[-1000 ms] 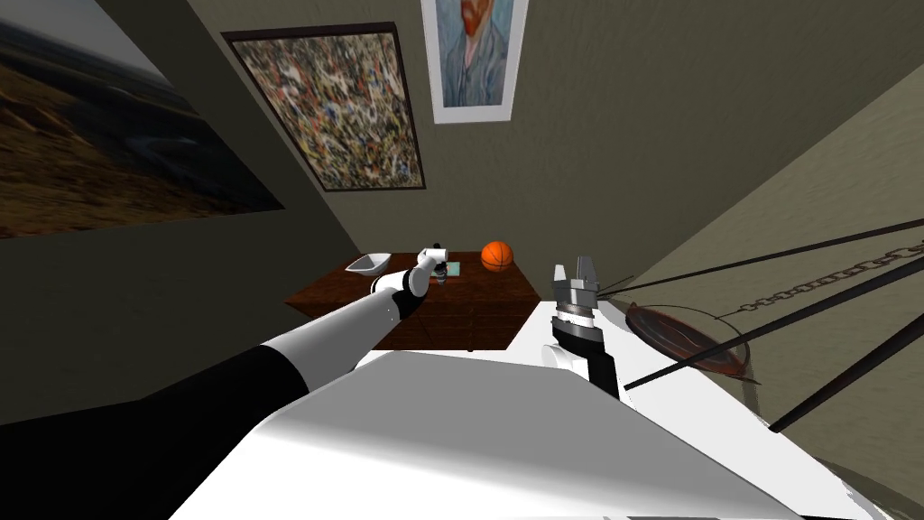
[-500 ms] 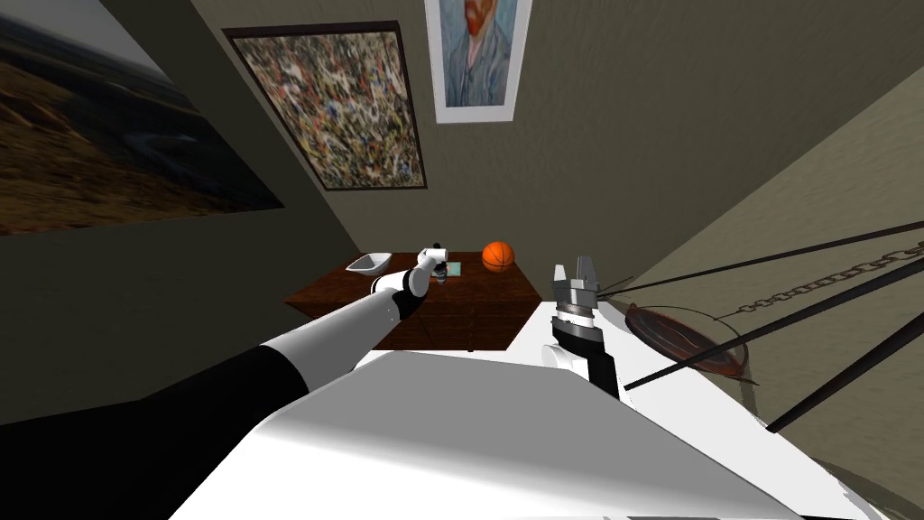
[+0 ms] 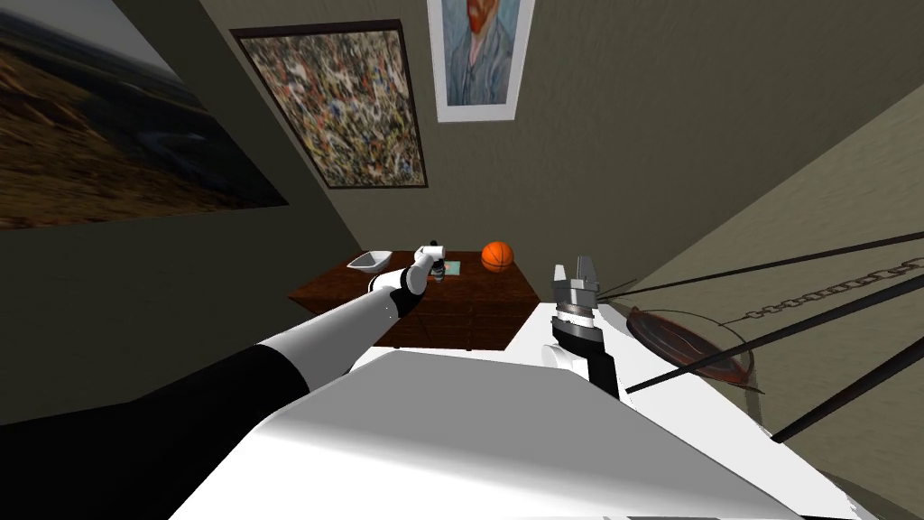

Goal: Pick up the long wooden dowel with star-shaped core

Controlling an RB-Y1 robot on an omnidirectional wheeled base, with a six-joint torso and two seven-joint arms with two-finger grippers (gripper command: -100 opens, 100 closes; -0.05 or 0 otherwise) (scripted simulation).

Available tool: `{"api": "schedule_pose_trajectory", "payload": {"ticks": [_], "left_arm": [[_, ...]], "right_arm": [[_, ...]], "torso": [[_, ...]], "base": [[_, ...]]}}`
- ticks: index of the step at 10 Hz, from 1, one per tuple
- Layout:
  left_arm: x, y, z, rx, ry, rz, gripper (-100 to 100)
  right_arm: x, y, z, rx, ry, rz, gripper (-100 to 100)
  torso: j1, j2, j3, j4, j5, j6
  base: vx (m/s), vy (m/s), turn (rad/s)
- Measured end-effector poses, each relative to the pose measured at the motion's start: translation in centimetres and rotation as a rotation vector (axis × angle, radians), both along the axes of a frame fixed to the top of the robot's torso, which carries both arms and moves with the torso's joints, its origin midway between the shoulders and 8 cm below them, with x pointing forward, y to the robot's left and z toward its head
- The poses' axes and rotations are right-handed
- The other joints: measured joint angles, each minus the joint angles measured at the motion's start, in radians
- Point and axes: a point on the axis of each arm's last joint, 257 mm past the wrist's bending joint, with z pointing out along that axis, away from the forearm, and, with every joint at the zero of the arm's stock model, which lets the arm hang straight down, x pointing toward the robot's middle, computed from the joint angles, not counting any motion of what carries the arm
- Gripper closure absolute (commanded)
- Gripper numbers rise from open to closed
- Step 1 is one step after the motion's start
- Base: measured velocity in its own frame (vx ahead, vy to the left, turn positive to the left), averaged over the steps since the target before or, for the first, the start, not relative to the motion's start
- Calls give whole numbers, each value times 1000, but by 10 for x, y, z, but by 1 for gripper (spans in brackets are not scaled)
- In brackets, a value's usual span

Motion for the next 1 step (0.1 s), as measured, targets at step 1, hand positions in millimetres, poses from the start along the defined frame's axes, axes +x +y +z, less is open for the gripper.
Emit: {"api": "schedule_pose_trajectory", "payload": {"ticks": [1], "left_arm": [[0, 0, 1, 0, 1, -2, 0]], "right_arm": [[0, 0, 0, 0, 0, 0, 0]], "torso": [[2, -1, 0, 0, 1, 0]], "base": [[-2, -8, -3]]}}
